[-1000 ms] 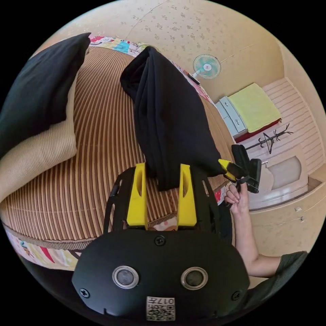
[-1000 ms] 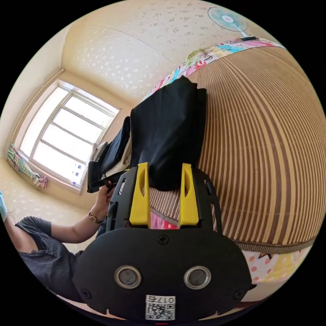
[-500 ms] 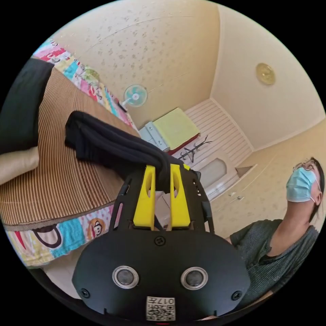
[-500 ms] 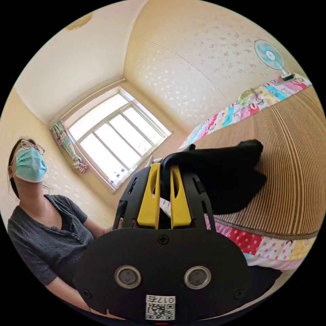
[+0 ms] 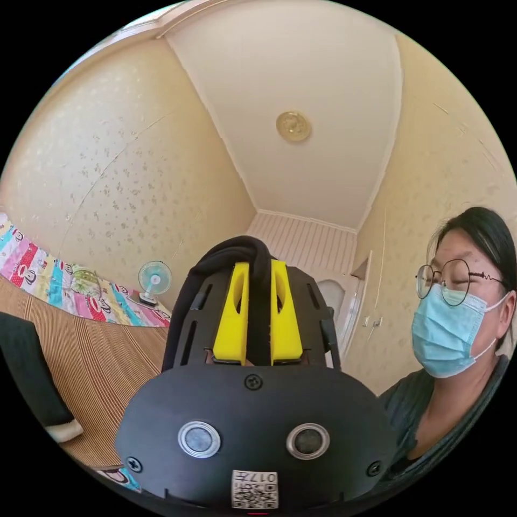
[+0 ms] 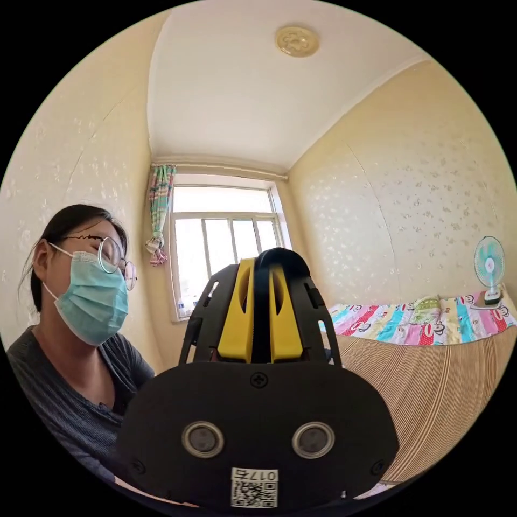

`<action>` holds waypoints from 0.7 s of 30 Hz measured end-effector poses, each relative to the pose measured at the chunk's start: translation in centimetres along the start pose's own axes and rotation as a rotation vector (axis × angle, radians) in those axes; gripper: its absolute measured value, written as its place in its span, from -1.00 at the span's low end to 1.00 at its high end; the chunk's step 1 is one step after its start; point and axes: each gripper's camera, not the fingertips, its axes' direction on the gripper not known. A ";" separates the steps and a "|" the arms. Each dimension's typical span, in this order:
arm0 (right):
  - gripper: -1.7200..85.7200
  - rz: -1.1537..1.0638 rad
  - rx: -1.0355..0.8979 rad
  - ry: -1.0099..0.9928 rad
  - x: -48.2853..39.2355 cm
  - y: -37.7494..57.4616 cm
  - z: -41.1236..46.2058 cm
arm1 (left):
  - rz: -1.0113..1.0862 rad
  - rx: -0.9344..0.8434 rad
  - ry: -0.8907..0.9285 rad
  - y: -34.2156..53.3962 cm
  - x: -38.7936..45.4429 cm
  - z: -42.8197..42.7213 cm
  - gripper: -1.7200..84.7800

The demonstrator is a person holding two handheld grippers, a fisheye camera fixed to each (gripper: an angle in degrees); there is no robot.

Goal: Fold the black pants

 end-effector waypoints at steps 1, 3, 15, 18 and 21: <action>-0.95 0.009 -0.006 0.024 0.5 0.0 0.4 | -0.024 -0.009 -0.034 -0.1 -0.7 0.6 -0.81; -0.96 0.104 -0.063 0.088 4.7 0.2 2.4 | -0.104 -0.047 -0.078 -0.1 -3.3 1.9 -0.81; -0.94 0.299 -0.466 0.312 21.2 11.3 14.7 | -0.175 -0.413 -0.419 5.0 -22.4 7.9 -0.80; -0.92 0.331 -0.596 0.339 20.7 21.0 14.4 | -0.297 -0.548 -0.452 13.0 -25.7 5.2 -0.78; -0.88 0.514 -0.663 0.281 19.5 32.0 11.2 | -0.460 -0.706 -0.477 22.4 -26.8 1.5 -0.77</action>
